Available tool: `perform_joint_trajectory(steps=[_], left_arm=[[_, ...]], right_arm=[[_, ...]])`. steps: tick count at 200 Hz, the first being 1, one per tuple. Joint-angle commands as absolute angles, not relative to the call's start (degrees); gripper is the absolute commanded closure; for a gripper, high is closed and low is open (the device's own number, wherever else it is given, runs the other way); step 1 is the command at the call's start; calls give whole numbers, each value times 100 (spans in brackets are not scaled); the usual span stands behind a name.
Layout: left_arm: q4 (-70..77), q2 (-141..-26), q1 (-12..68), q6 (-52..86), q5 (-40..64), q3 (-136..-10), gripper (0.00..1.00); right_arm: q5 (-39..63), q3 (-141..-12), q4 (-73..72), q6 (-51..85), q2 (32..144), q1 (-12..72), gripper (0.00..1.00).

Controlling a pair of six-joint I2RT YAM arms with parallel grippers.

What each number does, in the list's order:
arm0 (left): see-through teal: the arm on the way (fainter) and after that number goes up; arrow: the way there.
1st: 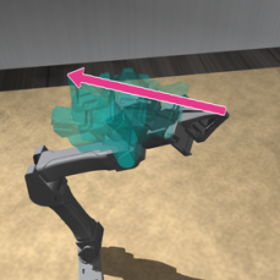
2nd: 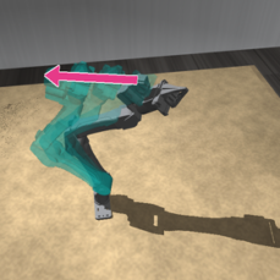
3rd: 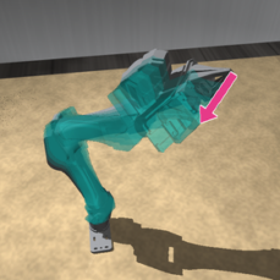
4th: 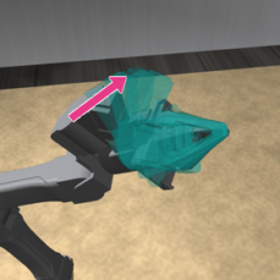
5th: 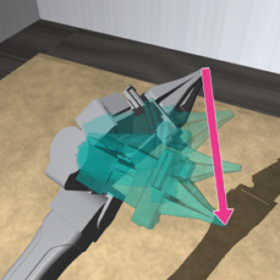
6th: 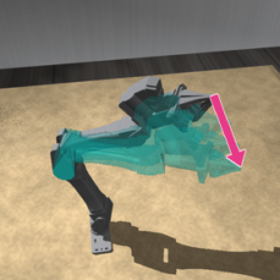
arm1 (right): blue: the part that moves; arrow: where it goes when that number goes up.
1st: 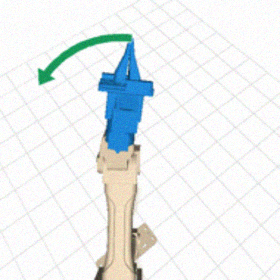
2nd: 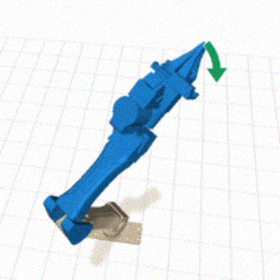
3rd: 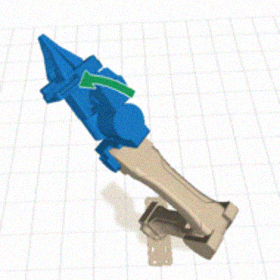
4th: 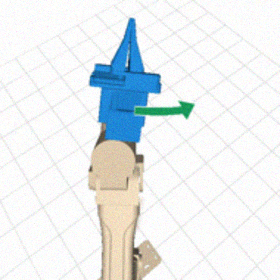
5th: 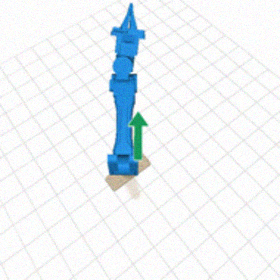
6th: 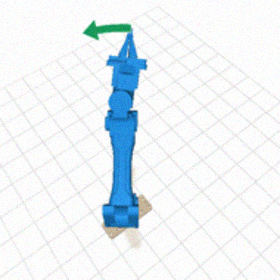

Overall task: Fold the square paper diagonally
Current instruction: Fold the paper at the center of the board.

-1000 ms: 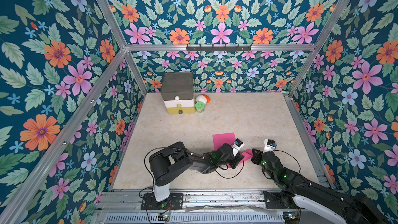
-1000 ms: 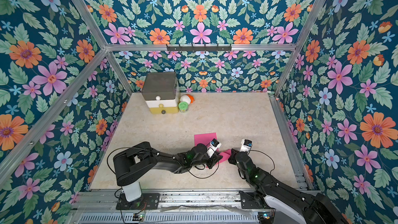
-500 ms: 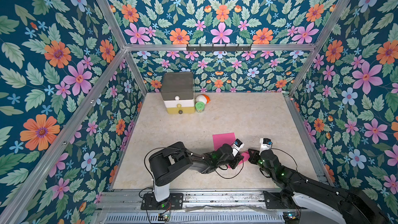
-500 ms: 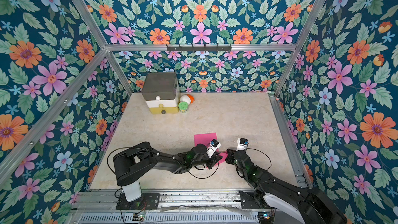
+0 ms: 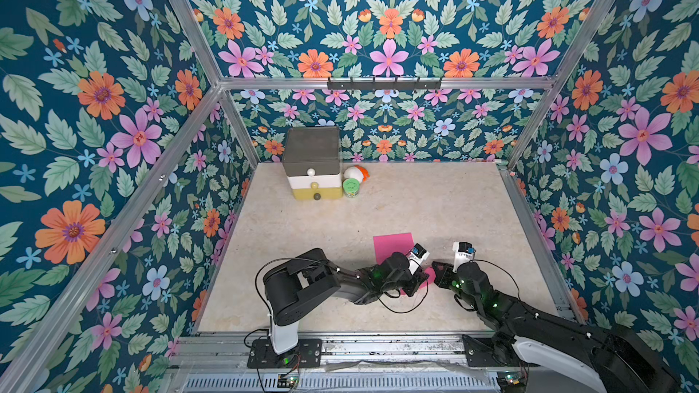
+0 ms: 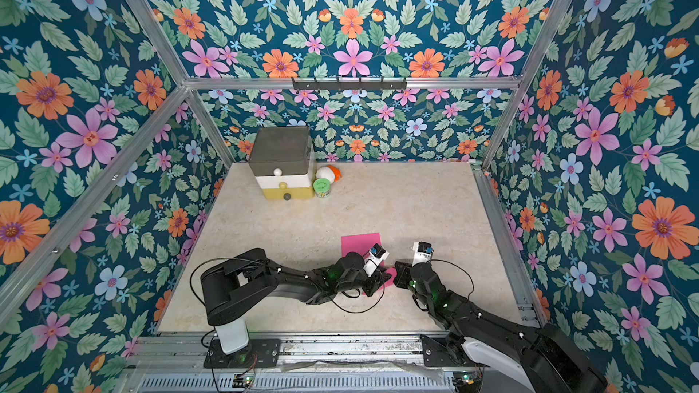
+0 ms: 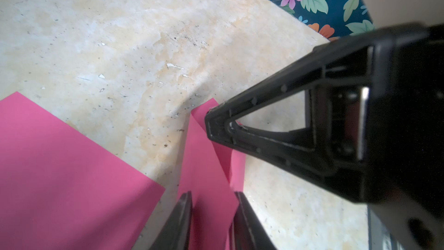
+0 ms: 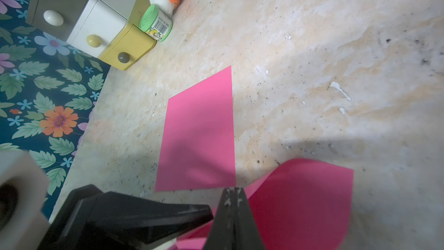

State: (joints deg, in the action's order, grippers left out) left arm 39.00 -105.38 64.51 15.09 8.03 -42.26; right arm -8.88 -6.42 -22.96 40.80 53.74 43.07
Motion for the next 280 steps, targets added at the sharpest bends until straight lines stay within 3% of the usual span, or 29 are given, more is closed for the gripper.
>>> perform_joint_trajectory(steps=[1, 242, 262, 280], left_arm=[[3911, -10549, 6445, 1511, 835, -4263, 65], [3875, -10512, 6442, 1473, 853, -4263, 64], [3851, -10503, 6442, 1474, 836, -4269, 67], [3790, -10499, 6442, 1458, 835, -4307, 76]], right_arm=[[-835, -600, -2471, 4058, 5357, 4315, 100], [-487, -664, -2615, 3983, 5451, 4372, 100], [-497, -653, -2600, 3999, 5450, 4385, 100], [-587, -683, -2489, 4046, 5387, 4381, 100]])
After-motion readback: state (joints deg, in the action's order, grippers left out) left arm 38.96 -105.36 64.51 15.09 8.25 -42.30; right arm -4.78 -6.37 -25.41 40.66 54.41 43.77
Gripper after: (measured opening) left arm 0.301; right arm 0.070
